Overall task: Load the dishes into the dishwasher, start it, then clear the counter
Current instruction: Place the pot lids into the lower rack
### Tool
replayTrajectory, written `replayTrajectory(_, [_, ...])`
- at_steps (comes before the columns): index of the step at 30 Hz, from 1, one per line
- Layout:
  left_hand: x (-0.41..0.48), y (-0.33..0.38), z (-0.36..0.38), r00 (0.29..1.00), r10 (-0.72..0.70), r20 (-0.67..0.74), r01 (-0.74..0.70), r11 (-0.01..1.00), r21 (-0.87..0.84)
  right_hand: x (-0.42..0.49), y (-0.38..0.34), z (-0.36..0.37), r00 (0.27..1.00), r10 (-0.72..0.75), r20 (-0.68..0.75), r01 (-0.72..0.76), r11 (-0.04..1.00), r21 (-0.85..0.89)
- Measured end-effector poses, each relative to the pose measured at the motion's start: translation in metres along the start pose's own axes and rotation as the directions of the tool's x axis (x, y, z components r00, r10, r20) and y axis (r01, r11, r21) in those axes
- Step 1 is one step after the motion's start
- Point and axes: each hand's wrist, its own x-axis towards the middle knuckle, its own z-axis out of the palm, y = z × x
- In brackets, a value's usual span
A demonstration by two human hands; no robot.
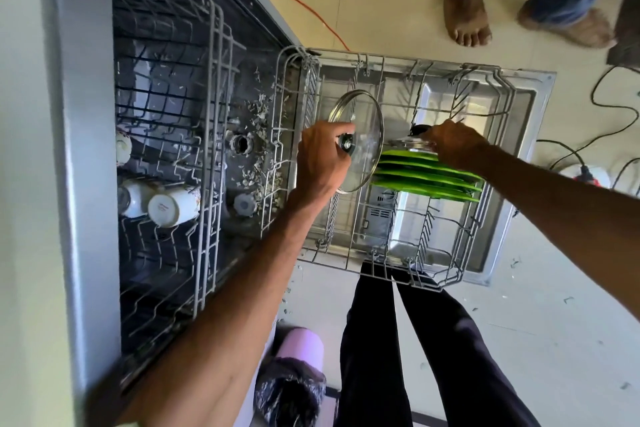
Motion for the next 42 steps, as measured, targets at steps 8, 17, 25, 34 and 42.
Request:
replayTrajectory(8, [-0.021,-0.007,-0.003,1.000,-0.020,0.018,0.021,0.999,-0.050,0.015,0.021,-0.020,0.990,-0.133,0.038,0.127,0.983,0.132])
replayTrajectory(17, [-0.023,-0.007,-0.004,0.998,-0.038,0.042,0.042,0.995,-0.095,0.014,0.025,-0.026,0.987,-0.157,0.038,0.155,0.986,0.056])
replayTrajectory(25, [-0.008,-0.018,0.002,1.000,-0.009,-0.005,0.009,0.999,-0.037,0.019,0.007,-0.017,0.992,-0.099,0.079,0.105,0.991,-0.081])
replayTrajectory(34, [-0.008,-0.018,0.004,1.000,-0.015,0.005,0.015,0.999,-0.040,0.011,0.018,-0.032,0.963,-0.258,0.079,0.265,0.959,-0.101])
replayTrajectory(42, [-0.008,-0.004,-0.002,0.997,-0.080,0.017,0.080,0.995,-0.051,-0.004,0.032,-0.029,0.961,-0.268,-0.064,0.262,0.961,-0.084])
